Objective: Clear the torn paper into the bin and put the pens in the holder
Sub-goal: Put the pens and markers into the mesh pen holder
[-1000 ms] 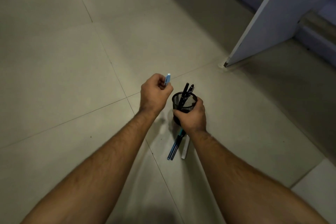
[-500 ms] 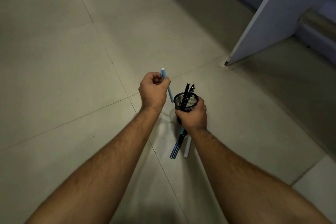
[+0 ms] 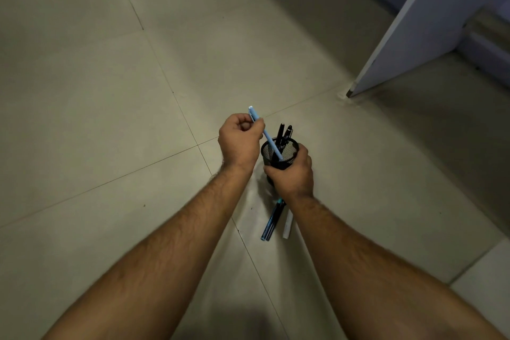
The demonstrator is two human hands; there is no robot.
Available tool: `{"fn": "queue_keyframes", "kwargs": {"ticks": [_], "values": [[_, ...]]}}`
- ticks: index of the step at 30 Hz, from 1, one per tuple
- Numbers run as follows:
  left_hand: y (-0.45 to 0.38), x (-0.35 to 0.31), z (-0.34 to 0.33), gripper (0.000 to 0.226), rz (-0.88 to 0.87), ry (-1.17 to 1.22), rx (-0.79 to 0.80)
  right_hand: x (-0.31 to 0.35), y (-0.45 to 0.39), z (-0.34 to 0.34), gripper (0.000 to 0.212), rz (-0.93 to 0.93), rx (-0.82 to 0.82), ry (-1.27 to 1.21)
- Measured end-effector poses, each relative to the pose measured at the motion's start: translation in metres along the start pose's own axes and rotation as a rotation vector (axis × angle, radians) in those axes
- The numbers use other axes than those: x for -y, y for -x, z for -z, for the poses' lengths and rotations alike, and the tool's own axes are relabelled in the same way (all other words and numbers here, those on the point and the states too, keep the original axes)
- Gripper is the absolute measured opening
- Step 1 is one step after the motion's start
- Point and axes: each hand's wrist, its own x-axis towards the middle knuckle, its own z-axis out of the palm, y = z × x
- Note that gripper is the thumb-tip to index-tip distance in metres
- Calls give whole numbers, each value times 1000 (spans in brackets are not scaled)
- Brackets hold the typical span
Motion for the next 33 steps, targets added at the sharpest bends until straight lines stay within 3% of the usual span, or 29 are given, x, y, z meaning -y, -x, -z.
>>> {"fn": "queue_keyframes", "kwargs": {"ticks": [6, 11, 14, 16, 22, 25, 29, 33], "values": [[13, 43, 2, 8, -20, -443, 169, -1, -6, 9, 84, 48, -43, -50], [31, 60, 7, 9, 94, -297, 109, -13, -11, 33, 87, 26, -71, -16], [50, 96, 13, 16, 63, -844, 439, -26, -10, 50, 86, 24, -87, 7], [59, 113, 16, 23, 39, -1077, 564, -34, -8, 57, 85, 21, -93, 26], [61, 117, 4, 18, -42, -1277, 542, -43, -9, 65, 87, -2, -95, 64], [48, 107, 8, 21, -3, -1208, 402, -37, -10, 59, 88, 5, -84, 57], [22, 59, 2, 14, -24, -683, 181, -31, -10, 51, 89, -13, -93, 82], [5, 7, -18, 9, -43, -228, 101, -24, -10, 44, 85, -69, -124, 28]]}}
